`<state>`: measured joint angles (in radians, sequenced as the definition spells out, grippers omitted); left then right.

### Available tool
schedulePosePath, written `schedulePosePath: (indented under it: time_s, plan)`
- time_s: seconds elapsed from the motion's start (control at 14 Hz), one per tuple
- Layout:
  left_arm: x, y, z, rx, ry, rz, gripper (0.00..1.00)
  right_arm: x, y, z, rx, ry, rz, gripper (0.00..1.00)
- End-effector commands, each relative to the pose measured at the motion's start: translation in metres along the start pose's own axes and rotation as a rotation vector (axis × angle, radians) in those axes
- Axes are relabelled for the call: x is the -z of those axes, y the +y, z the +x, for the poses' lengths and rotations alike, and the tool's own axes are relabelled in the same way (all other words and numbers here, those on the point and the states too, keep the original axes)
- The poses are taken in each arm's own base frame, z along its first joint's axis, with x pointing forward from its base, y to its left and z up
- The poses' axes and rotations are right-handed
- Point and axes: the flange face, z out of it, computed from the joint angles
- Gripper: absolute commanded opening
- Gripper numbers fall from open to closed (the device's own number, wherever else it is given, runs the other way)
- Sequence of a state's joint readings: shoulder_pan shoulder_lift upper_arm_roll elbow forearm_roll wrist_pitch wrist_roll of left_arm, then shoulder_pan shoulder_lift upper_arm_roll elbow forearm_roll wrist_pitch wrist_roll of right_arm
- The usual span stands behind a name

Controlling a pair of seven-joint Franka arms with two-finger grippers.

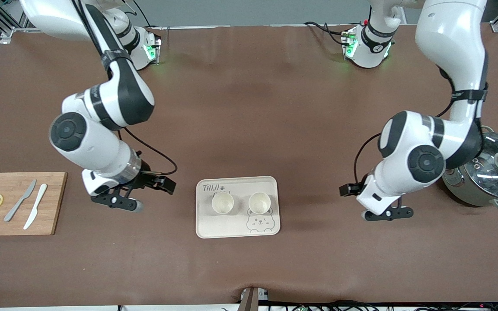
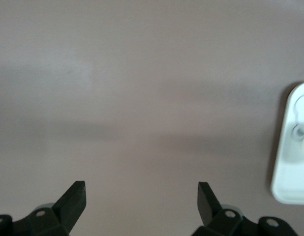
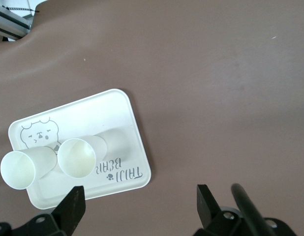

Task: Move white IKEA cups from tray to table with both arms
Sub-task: 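Reach both grippers down toward the two white cups on the tray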

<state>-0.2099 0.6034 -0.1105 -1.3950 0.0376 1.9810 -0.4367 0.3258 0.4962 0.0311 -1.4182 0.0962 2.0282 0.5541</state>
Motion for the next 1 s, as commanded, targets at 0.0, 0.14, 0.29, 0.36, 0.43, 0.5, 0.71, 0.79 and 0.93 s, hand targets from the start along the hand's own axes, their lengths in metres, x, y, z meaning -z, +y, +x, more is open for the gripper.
schedulePosePath:
  time_s: [0.0, 0.14, 0.29, 0.36, 0.43, 0.5, 0.71, 0.79, 0.93]
  plan:
    - [-0.014, 0.025, 0.002, 0.061, 0.035, -0.037, 1.00, -0.013, -0.012, 0.002, -0.030, 0.007, 0.008, 1.00]
    - [-0.029, 0.044, 0.000, 0.106, 0.064, -0.057, 1.00, -0.033, -0.025, -0.005, -0.032, -0.004, 0.002, 1.00]
    - [-0.039, 0.067, -0.005, 0.138, 0.096, -0.082, 1.00, -0.051, -0.036, -0.012, -0.015, -0.007, -0.001, 1.00]
    - [-0.046, 0.076, -0.006, 0.155, 0.108, -0.096, 1.00, -0.059, -0.046, -0.016, -0.004, 0.004, 0.010, 1.00]
    - [-0.050, 0.090, -0.010, 0.165, 0.123, -0.111, 1.00, -0.066, -0.053, -0.019, -0.016, 0.018, 0.020, 1.00]
    - [-0.055, 0.100, -0.013, 0.183, 0.129, -0.119, 1.00, -0.075, -0.057, -0.021, -0.031, 0.022, 0.019, 1.00]
    - [-0.062, 0.131, -0.024, 0.208, 0.138, -0.137, 1.00, -0.102, -0.059, -0.019, -0.035, 0.045, 0.027, 1.00]
    - [-0.065, 0.139, -0.026, 0.218, 0.137, -0.139, 1.00, -0.115, -0.059, -0.019, -0.034, 0.043, 0.024, 1.00]
    - [-0.075, 0.159, -0.032, 0.233, 0.141, -0.151, 1.00, -0.135, -0.059, -0.020, -0.033, 0.041, 0.021, 1.00]
